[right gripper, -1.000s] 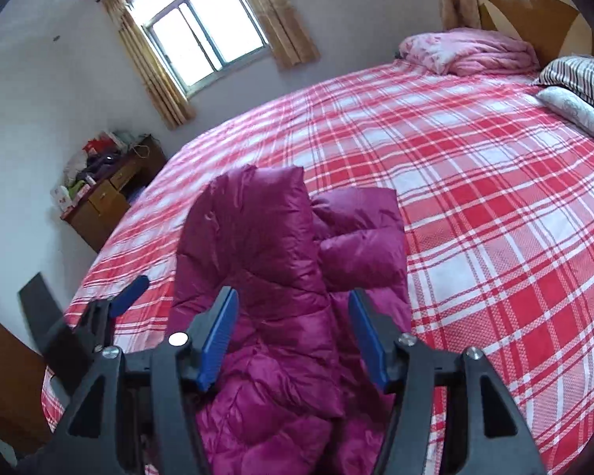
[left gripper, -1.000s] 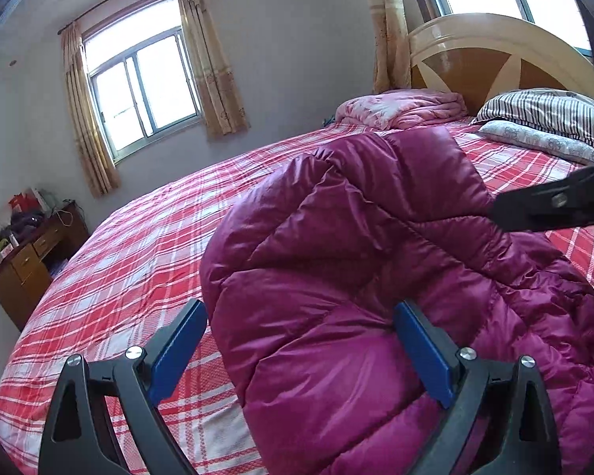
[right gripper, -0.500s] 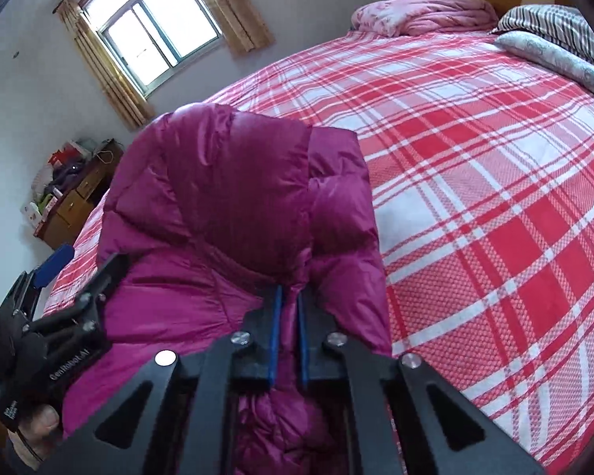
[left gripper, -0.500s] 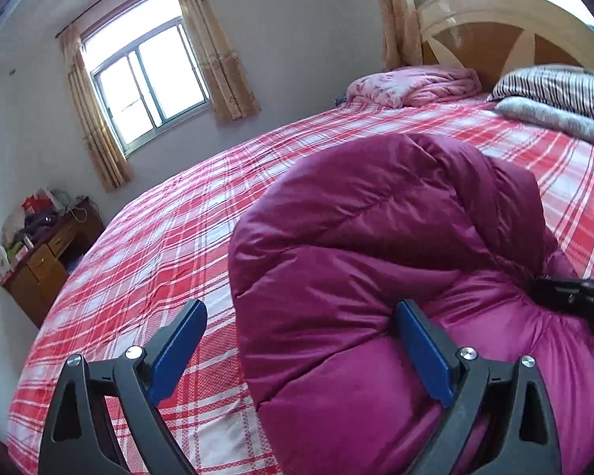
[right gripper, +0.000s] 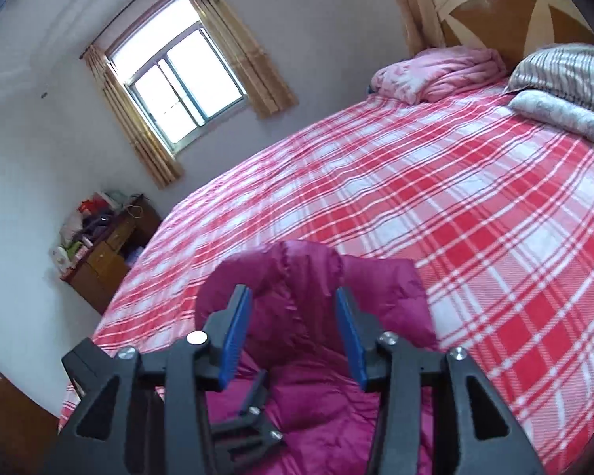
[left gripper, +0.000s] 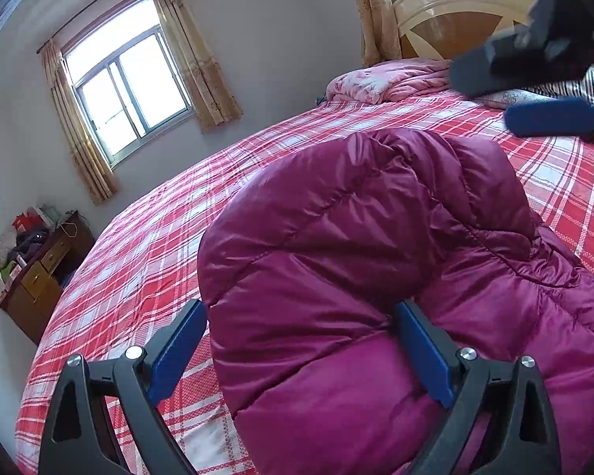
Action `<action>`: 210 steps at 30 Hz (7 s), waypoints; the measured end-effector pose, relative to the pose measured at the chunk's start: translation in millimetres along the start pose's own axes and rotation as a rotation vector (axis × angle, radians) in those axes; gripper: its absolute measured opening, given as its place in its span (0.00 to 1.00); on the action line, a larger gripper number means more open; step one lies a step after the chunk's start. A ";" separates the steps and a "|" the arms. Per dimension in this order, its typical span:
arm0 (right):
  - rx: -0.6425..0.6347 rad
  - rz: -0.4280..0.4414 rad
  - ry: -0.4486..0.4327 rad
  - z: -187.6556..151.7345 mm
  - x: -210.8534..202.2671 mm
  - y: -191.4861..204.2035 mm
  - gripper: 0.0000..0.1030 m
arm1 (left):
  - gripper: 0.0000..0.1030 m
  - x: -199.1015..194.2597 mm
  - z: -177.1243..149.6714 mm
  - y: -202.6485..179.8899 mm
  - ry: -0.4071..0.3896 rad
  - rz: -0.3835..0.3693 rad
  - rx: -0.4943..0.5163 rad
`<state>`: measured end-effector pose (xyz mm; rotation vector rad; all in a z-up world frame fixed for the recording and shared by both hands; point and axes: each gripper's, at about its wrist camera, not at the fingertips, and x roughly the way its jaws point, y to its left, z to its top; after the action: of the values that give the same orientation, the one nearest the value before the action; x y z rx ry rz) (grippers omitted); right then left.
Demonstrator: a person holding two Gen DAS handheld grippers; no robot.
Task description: Fold large clothes
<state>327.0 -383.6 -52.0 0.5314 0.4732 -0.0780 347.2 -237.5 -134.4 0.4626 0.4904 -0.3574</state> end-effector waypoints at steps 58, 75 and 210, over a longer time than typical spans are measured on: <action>-0.029 -0.221 0.164 -46.2 82.7 -64.7 0.41 | 0.99 76.6 -13.4 34.2 0.194 -0.042 -0.289; -0.028 -0.218 0.171 -44.6 83.3 -64.7 0.42 | 0.99 84.1 -16.7 43.3 0.239 -0.131 -0.334; -0.441 0.360 0.283 -127.3 96.8 257.8 0.67 | 0.84 -191.1 -183.7 289.3 0.089 0.226 -0.577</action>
<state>409.9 -92.4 -71.3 0.1856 0.6420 0.4432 247.4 138.3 -81.3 -0.0291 0.5943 0.0305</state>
